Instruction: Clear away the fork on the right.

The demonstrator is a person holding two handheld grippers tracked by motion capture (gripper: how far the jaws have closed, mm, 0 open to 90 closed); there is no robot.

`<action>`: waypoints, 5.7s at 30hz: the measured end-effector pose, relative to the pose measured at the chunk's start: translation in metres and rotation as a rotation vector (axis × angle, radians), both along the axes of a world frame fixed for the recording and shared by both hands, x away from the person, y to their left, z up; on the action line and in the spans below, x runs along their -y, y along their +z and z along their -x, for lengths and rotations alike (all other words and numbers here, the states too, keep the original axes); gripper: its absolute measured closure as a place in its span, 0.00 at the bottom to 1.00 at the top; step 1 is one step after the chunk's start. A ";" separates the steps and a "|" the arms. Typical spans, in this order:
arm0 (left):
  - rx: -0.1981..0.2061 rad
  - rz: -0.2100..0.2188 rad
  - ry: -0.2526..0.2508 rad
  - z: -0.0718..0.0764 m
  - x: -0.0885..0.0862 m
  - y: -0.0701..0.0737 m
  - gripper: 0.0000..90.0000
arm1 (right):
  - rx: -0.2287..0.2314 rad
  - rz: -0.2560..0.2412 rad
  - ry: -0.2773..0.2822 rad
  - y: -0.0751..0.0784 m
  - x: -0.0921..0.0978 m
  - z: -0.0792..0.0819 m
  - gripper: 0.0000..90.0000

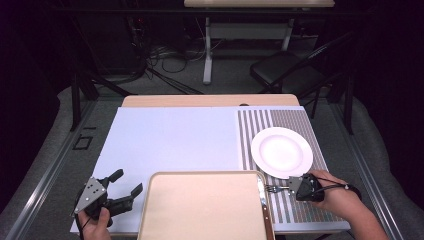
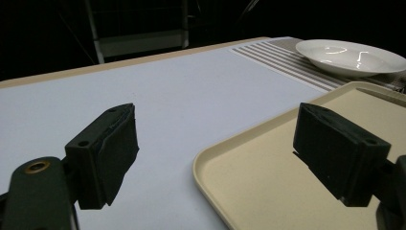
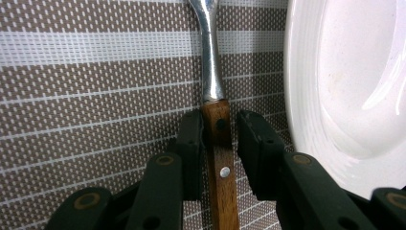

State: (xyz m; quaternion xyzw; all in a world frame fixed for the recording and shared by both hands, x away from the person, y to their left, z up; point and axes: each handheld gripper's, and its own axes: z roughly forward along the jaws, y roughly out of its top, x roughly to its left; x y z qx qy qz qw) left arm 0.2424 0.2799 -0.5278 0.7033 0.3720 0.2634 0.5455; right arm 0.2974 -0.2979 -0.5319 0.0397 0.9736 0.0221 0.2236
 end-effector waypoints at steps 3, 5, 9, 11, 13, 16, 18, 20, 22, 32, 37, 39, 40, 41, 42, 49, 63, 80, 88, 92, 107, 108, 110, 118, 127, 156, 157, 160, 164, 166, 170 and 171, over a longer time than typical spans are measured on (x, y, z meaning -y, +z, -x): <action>-0.001 0.002 0.000 0.000 0.000 0.000 0.17 | 0.000 0.013 0.015 0.000 -0.001 -0.001 0.79; -0.002 -0.001 0.001 0.000 0.000 0.000 0.17 | 0.006 0.018 0.018 -0.001 -0.002 0.000 0.79; -0.003 0.000 0.003 0.000 0.000 0.000 0.17 | 0.001 0.052 0.030 -0.001 -0.005 -0.001 0.79; -0.002 -0.002 0.001 0.000 0.000 0.000 0.17 | -0.003 0.057 0.032 -0.001 -0.006 -0.001 0.80; -0.003 -0.002 0.001 0.000 0.000 0.000 0.17 | -0.006 0.058 0.029 -0.001 -0.006 -0.001 0.81; -0.003 -0.001 0.002 0.000 0.000 0.000 0.17 | -0.017 0.058 0.026 0.000 -0.006 -0.001 0.82; -0.003 -0.004 0.003 0.000 0.000 0.000 0.17 | -0.020 0.053 0.027 -0.001 -0.006 -0.002 0.83; -0.004 -0.001 0.006 0.000 -0.001 0.000 0.17 | -0.025 0.054 0.024 0.000 -0.006 -0.002 0.84; -0.004 0.002 0.010 0.000 -0.001 -0.001 0.17 | -0.034 0.058 0.021 0.000 -0.007 -0.002 0.85; -0.005 0.005 0.012 -0.001 -0.001 -0.001 0.17 | -0.024 0.074 0.034 0.000 -0.007 -0.001 0.85; -0.007 0.003 0.012 -0.001 -0.001 -0.001 0.17 | -0.019 0.061 0.032 0.000 -0.007 -0.001 0.86; -0.005 0.003 0.014 0.000 -0.001 -0.001 0.17 | -0.027 0.069 0.030 0.001 -0.008 -0.001 0.86; -0.005 0.004 0.014 0.000 -0.001 -0.001 0.17 | -0.023 0.060 0.033 0.000 -0.008 -0.001 0.86; -0.006 0.004 0.014 0.000 -0.001 -0.001 0.17 | -0.022 0.054 0.026 0.000 -0.008 0.000 0.86; -0.004 0.006 0.017 -0.001 -0.001 -0.001 0.17 | -0.025 0.052 0.023 0.001 -0.008 0.000 0.86; -0.003 0.005 0.017 0.000 -0.001 -0.001 0.17 | -0.016 0.002 0.012 0.013 -0.008 0.007 0.86; -0.005 0.004 0.017 -0.001 -0.001 -0.001 0.17 | -0.059 0.003 -0.026 0.009 -0.009 0.006 0.86; -0.007 0.003 0.015 0.000 -0.001 -0.001 0.17 | -0.140 0.031 -0.033 0.004 -0.011 -0.004 0.83; -0.009 0.005 0.017 -0.001 0.000 -0.001 0.17 | -0.197 0.052 -0.043 0.006 -0.014 -0.013 0.83; -0.010 0.008 0.019 -0.001 -0.001 -0.001 0.17 | -0.218 0.058 -0.050 0.006 -0.015 -0.015 0.86; -0.009 0.008 0.026 -0.001 -0.002 -0.001 0.17 | -0.150 -0.002 -0.092 0.019 -0.008 0.001 0.86; -0.009 0.008 0.026 -0.001 -0.002 -0.001 0.17 | -0.150 -0.005 -0.097 0.021 -0.007 0.001 0.86; -0.009 0.009 0.027 -0.001 -0.002 -0.001 0.17 | -0.155 -0.026 -0.110 0.025 -0.007 0.002 0.86; -0.008 0.011 0.031 -0.001 -0.002 -0.001 0.17 | -0.173 -0.129 -0.251 0.037 -0.014 0.009 0.86; -0.009 0.014 0.030 -0.001 -0.003 -0.001 0.17 | -0.207 -0.204 -0.453 0.046 -0.023 0.015 0.86; -0.012 0.019 0.041 -0.001 -0.004 -0.001 0.17 | -0.289 -0.588 -0.836 0.061 -0.044 0.040 0.86; -0.012 0.018 0.042 -0.001 -0.004 -0.001 0.17 | -0.389 -0.346 -0.875 0.080 -0.043 0.039 0.86; -0.012 0.017 0.041 -0.001 -0.004 -0.001 0.17 | -0.337 -0.526 -0.881 0.069 -0.048 0.045 0.86; -0.016 0.017 0.037 -0.001 -0.004 -0.001 0.17 | -0.342 -0.544 -0.882 0.069 -0.055 0.050 0.86; -0.015 0.018 0.038 -0.001 -0.004 -0.001 0.17 | -0.342 -0.572 -0.892 0.069 -0.059 0.052 0.86; -0.012 0.019 0.039 -0.001 -0.004 -0.001 0.17 | -0.346 -0.577 -0.886 0.070 -0.065 0.054 0.86; -0.012 0.018 0.039 -0.001 -0.004 -0.001 0.17 | -0.344 -0.593 -0.896 0.068 -0.069 0.055 0.86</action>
